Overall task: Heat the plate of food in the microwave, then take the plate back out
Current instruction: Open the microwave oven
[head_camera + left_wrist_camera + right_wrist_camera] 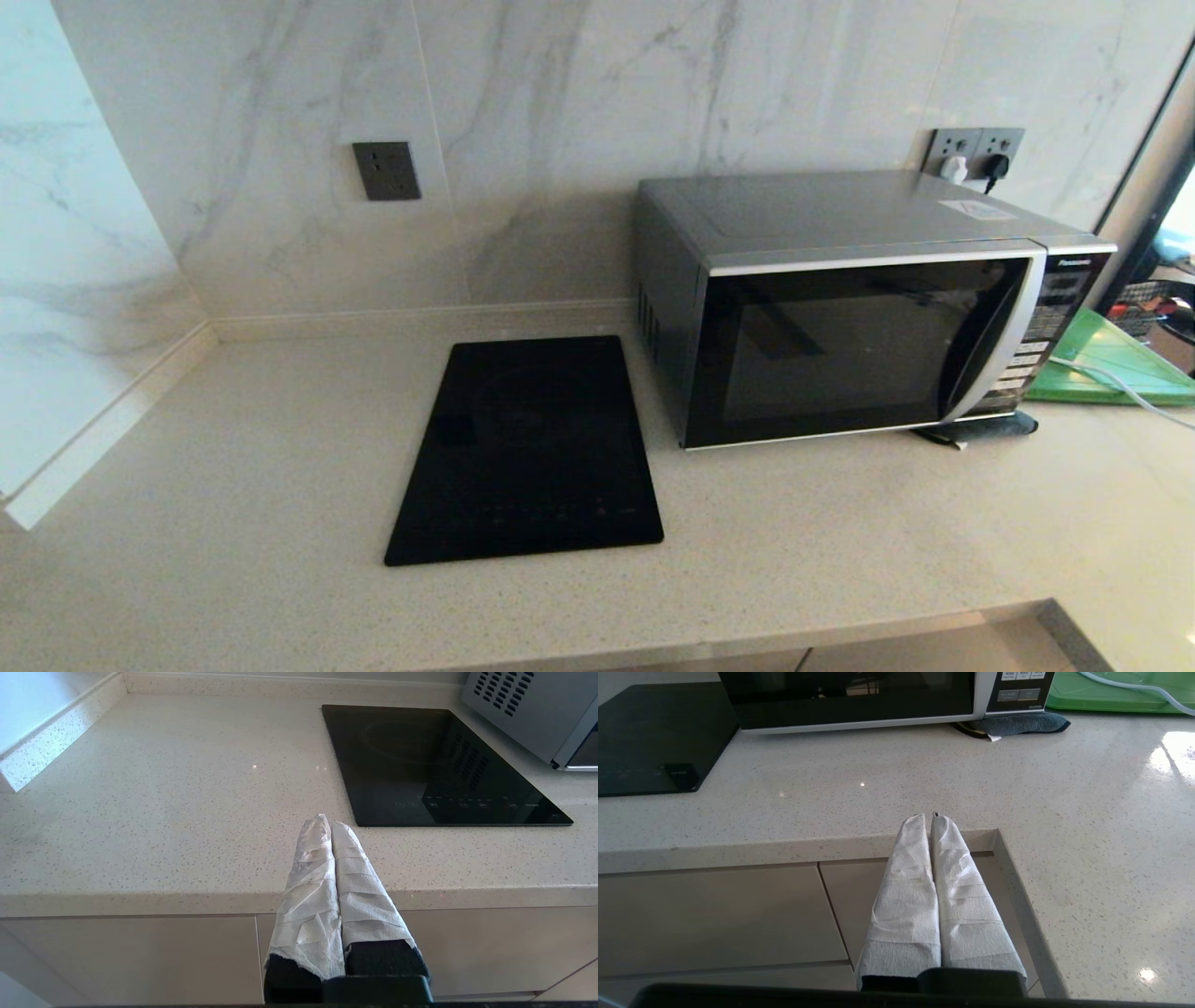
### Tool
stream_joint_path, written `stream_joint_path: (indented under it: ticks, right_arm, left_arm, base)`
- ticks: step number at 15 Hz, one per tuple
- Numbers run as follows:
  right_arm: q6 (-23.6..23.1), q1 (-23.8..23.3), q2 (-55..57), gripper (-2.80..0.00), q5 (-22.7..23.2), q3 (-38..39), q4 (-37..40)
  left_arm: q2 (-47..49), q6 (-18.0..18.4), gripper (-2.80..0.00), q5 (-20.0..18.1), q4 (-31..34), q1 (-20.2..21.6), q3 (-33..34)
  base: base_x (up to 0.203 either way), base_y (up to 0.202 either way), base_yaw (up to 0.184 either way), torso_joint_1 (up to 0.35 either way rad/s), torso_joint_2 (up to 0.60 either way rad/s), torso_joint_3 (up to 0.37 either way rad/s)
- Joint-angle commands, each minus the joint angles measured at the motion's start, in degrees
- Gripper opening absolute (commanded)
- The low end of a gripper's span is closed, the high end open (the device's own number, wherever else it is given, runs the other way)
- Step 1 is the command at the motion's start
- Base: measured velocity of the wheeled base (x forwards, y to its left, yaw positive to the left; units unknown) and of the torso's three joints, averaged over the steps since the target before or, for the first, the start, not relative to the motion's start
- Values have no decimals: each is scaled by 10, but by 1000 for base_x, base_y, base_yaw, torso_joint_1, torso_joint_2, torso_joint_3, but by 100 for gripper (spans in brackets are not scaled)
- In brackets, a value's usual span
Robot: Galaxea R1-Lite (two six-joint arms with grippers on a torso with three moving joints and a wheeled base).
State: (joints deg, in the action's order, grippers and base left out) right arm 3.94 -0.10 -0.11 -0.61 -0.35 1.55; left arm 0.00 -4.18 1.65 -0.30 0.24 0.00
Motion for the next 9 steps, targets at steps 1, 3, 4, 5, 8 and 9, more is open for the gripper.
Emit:
stream_joint_path:
  ticks: [1, 3, 4, 5, 8, 9]
  right_arm:
    - [0, 0, 1, -280, 0, 0, 0]
    - [0, 0, 1, -280, 0, 0, 0]
    - [0, 0, 1, -280, 0, 0, 0]
    - [0, 0, 1, -280, 0, 0, 0]
    - [0, 0, 1, -280, 0, 0, 0]
    - [0, 0, 1, -280, 0, 0, 0]
  left_arm:
    - [1, 0, -280, 0, 0, 0, 0]
    - [1, 0, -280, 0, 0, 0, 0]
    - [1, 0, -280, 0, 0, 0, 0]
    - [1, 0, -280, 0, 0, 0, 0]
    - [1, 0, -280, 0, 0, 0, 0]
    - [1, 0, -280, 0, 0, 0, 0]
  base:
    - [0, 0, 0, 0, 0, 0]
    - [0, 0, 0, 0, 0, 0]
    - [0, 0, 0, 0, 0, 0]
    - [0, 0, 0, 0, 0, 0]
    - [0, 0, 0, 0, 0, 0]
    - [0, 0, 0, 0, 0, 0]
